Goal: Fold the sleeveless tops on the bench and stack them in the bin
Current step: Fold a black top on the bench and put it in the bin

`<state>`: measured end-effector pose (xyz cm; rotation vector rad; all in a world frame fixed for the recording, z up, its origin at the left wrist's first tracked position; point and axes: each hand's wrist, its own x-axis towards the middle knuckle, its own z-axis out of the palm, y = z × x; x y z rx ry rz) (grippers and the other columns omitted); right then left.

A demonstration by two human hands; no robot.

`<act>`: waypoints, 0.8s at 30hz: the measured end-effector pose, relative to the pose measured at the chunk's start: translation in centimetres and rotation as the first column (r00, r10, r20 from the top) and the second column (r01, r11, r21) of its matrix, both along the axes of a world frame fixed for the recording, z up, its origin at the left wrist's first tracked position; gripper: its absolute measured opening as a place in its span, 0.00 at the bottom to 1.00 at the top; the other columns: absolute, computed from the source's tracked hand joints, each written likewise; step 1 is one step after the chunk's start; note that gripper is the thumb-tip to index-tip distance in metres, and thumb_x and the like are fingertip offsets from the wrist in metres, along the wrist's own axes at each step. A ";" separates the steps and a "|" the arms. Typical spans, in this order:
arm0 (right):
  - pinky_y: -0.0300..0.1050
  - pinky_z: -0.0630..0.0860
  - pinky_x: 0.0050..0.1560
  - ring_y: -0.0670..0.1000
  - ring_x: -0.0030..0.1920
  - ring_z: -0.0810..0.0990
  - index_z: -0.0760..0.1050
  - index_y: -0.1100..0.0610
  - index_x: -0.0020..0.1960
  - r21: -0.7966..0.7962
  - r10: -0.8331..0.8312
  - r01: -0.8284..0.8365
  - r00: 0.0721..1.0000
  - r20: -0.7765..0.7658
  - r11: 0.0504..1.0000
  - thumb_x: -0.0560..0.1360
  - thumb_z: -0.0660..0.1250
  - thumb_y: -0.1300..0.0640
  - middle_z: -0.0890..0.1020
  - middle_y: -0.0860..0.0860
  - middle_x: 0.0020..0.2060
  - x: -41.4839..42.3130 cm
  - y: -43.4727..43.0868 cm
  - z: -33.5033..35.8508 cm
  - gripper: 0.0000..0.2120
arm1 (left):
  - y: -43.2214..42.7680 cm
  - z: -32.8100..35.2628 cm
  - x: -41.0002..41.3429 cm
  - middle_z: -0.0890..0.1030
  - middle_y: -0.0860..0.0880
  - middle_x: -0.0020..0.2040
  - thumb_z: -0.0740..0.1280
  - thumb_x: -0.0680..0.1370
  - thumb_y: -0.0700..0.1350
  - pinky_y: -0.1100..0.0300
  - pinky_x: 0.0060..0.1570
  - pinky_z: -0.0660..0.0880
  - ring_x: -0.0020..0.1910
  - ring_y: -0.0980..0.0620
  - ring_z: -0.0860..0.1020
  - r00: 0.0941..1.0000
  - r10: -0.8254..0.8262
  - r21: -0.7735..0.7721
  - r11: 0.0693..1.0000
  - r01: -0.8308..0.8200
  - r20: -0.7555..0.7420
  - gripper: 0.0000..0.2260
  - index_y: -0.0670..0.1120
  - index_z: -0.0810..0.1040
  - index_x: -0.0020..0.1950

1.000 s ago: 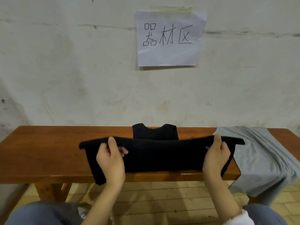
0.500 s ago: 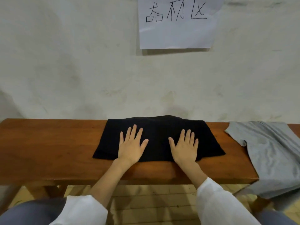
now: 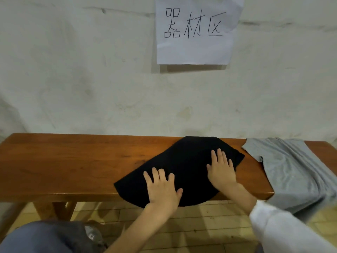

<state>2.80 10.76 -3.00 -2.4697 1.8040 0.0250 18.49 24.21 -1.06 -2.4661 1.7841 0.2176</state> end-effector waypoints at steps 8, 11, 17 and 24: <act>0.55 0.39 0.74 0.57 0.77 0.42 0.41 0.62 0.77 -0.005 -0.161 0.162 0.983 0.088 0.987 0.79 0.40 0.36 0.46 0.59 0.77 5.3 4.9 -2.7 0.38 | -1.0 -2.8 1.0 0.41 0.47 0.79 0.30 0.71 0.64 0.48 0.72 0.36 0.77 0.45 0.39 0.980 -0.147 -0.080 0.987 0.138 -0.134 0.37 0.51 0.43 0.78; 0.51 0.35 0.73 0.54 0.77 0.40 0.40 0.60 0.77 -0.019 0.155 -0.155 0.988 0.025 0.988 0.70 0.26 0.31 0.43 0.56 0.77 4.5 3.3 -2.8 0.45 | 0.7 -2.1 0.5 0.43 0.46 0.79 0.48 0.80 0.61 0.46 0.74 0.45 0.77 0.43 0.44 0.990 -0.040 0.047 0.998 0.047 -0.134 0.30 0.51 0.45 0.78; 0.47 0.37 0.76 0.45 0.75 0.36 0.41 0.56 0.78 0.014 0.489 -0.493 0.867 0.094 0.870 0.74 0.40 0.31 0.41 0.49 0.77 1.4 0.9 -2.1 0.41 | -0.7 -0.3 2.0 0.66 0.48 0.67 0.59 0.79 0.56 0.53 0.67 0.60 0.69 0.47 0.63 0.982 -0.167 -0.225 0.964 0.143 -0.091 0.18 0.51 0.68 0.67; 0.47 0.37 0.75 0.47 0.76 0.37 0.41 0.56 0.78 0.047 0.393 -0.395 0.919 0.045 0.918 0.69 0.32 0.28 0.42 0.50 0.77 0.5 0.9 -2.2 0.46 | -4.4 -3.8 6.6 0.41 0.49 0.79 0.50 0.73 0.72 0.55 0.74 0.36 0.76 0.53 0.37 0.882 -0.460 -0.139 0.885 0.445 -0.105 0.42 0.49 0.44 0.79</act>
